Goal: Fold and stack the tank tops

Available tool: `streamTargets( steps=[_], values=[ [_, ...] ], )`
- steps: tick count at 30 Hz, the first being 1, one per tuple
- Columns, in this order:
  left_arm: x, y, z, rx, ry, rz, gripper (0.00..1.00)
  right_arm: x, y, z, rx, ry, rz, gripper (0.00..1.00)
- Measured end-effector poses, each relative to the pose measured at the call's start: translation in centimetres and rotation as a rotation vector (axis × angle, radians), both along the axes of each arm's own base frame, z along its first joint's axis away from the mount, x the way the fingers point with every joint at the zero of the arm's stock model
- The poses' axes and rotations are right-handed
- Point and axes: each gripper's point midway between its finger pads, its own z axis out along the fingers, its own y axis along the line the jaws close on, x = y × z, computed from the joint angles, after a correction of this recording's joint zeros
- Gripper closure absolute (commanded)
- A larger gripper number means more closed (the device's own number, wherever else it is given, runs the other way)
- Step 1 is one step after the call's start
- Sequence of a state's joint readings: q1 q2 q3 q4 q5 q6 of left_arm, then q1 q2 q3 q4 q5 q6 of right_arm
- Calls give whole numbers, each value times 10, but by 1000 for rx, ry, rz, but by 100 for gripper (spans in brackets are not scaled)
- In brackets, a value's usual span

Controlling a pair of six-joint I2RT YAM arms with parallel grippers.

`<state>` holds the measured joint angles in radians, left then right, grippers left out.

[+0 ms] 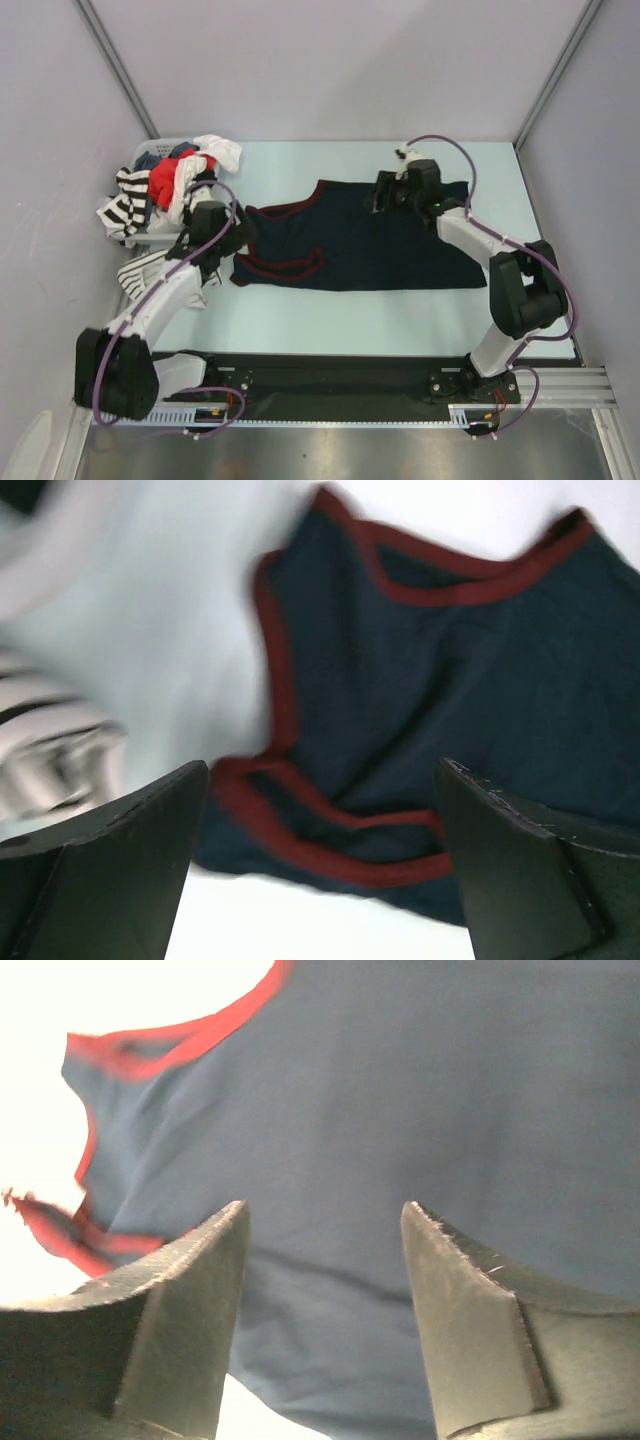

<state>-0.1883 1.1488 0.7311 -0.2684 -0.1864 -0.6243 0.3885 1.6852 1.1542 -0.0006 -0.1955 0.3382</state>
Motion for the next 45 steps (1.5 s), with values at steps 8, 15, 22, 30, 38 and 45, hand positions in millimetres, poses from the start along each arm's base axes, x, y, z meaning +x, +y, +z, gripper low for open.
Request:
streamTargets(
  steps=[8, 15, 22, 30, 38, 45],
  values=[
    [86, -79, 24, -59, -39, -175, 14, 48, -143, -3, -36, 96, -394, 42],
    [172, -140, 3, -109, -15, -277, 19, 91, -231, -15, -21, 144, -610, 40],
    [215, -184, -25, -139, 16, -341, 18, 111, -290, -61, -34, 251, -747, 36],
    [248, -207, -35, -161, 10, -371, 20, 151, -295, -82, -42, 255, -746, 37],
    [276, -218, -41, -162, 11, -374, 30, 173, -301, -111, -44, 273, -750, 43],
    [272, -218, -66, -158, 70, -376, 28, 176, -303, -111, -28, 267, -750, 44]
  ],
)
